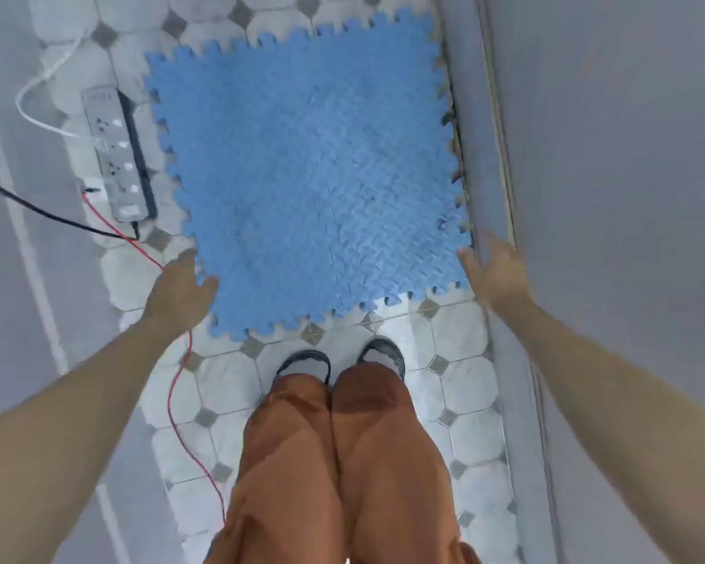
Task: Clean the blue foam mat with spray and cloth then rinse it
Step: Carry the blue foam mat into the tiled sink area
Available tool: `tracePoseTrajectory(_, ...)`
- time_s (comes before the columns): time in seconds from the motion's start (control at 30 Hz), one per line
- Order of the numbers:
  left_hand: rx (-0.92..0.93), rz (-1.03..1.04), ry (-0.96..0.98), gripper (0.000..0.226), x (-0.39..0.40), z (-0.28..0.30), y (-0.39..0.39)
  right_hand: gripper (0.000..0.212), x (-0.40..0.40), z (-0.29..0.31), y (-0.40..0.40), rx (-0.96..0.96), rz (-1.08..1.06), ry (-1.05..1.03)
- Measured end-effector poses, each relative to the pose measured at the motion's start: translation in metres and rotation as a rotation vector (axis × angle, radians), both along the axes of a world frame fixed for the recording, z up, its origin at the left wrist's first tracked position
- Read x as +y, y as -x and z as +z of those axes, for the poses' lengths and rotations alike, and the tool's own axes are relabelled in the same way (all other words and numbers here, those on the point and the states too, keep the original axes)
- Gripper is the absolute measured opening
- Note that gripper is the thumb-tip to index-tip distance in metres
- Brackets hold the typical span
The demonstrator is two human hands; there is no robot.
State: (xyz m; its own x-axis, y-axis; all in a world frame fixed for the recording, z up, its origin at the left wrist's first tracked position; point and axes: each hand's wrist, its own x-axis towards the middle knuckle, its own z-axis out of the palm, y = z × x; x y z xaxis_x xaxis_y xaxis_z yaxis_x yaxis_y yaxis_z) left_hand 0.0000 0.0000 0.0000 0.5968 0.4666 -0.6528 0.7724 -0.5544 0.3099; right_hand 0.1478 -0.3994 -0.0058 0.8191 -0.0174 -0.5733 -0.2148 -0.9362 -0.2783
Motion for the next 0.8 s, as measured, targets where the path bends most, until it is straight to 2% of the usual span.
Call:
tracePoseTrajectory(0.07, 0.03, -0.017, -0.029, 0.041, -0.006, -0.049, 0.006, 0.05, -0.01, -0.054, -0.005, 0.033, 0.02, 0.048)
tracePoseTrajectory(0.17, 0.159, 0.056, -0.034, 0.052, -0.008, -0.13, 0.023, 0.051, -0.026, -0.123, -0.01, 0.141, -0.016, 0.102)
tracePoseTrajectory(0.27, 0.324, 0.195, -0.116, 0.061, -0.007, -0.176, 0.036, 0.051, -0.035, -0.166, -0.012, 0.194, -0.083, 0.155)
tracePoseTrajectory(0.37, 0.353, 0.279, -0.158, 0.067, 0.0, -0.201, 0.048, 0.064, -0.036, -0.196, -0.007, 0.169, -0.184, 0.145)
tracePoseTrajectory(0.53, 0.274, 0.423, -0.154, 0.081, 0.008, -0.201, 0.048, 0.077, -0.028, -0.208, -0.003, 0.102, -0.327, 0.155)
tracePoseTrajectory(0.6, 0.303, 0.412, -0.196, 0.089, 0.018, -0.193, 0.044, 0.08, -0.031, -0.205, -0.006, 0.126, -0.29, 0.183)
tracePoseTrajectory(0.7, 0.31, 0.436, -0.288, 0.096, 0.031, -0.167, 0.042, 0.077, -0.036, -0.184, -0.002, 0.151, -0.234, 0.192)
tracePoseTrajectory(0.8, 0.256, 0.472, -0.312, 0.093, 0.037, -0.123, 0.044, 0.073, -0.029, -0.139, 0.01, 0.145, -0.265, 0.151)
